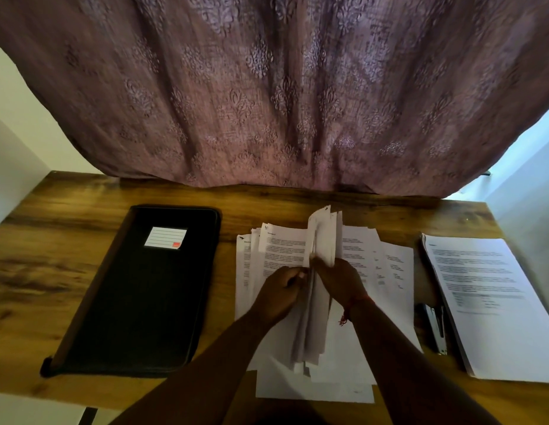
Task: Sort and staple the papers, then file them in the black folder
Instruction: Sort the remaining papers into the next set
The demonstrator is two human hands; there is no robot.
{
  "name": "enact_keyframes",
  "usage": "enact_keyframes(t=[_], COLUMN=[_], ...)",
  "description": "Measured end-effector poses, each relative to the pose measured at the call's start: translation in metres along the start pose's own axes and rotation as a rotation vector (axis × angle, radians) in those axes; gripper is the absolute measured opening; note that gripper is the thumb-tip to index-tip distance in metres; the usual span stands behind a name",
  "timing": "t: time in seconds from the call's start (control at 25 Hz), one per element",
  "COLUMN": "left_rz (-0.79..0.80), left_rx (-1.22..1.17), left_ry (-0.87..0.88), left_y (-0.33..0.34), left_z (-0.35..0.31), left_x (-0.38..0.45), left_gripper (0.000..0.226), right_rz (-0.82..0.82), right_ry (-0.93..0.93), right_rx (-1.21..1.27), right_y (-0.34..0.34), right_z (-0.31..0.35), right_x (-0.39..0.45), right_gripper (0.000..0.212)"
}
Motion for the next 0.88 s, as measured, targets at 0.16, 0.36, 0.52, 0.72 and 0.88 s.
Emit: enact_keyframes(t=[0.16,0.36,0.52,0.72,0.88], left_rz=[0.085,-0.302,-0.311,-0.341,-0.349], left_rx=[0.050,0.326,0.295,0.404,0.399], left_ry=[0.061,-0.265,-0.348,-0.214,-0.160], left_y=[0.012,-0.036,-0.046,-0.049,-0.047], left_z=[0.001,0.049,0.071,0.052,0.039], left_x=[-0.001,0.000,0.002,0.004,0.003], left_gripper=[0.029,0.044,0.044,0.035,0.028], right_rz=[0.025,0.039,0.052,0.056,0.058], right_ry=[-0.034,0.012,0.005,0.020,0.027], right_rx=[-0.043,-0.114,-0.100,-0.112,-0.119], right_y=[0.005,0.004,0.004,0.006,0.005], right_z=[0.004,-0.006,-0.007,-0.009,-0.012], right_x=[0.000,0.003,0.006,0.009,0.012], right_gripper=[0.050,0.042,0.040,0.040,0.041])
Point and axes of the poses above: each hand's wrist, its own x-axis towards the middle knuckle, its own y-axis out of the palm, z = x × y, the point moved 9 cm from there along x, towards the middle knuckle, and after that the axes turned 2 degrees about -x, right-handed, at the moved point
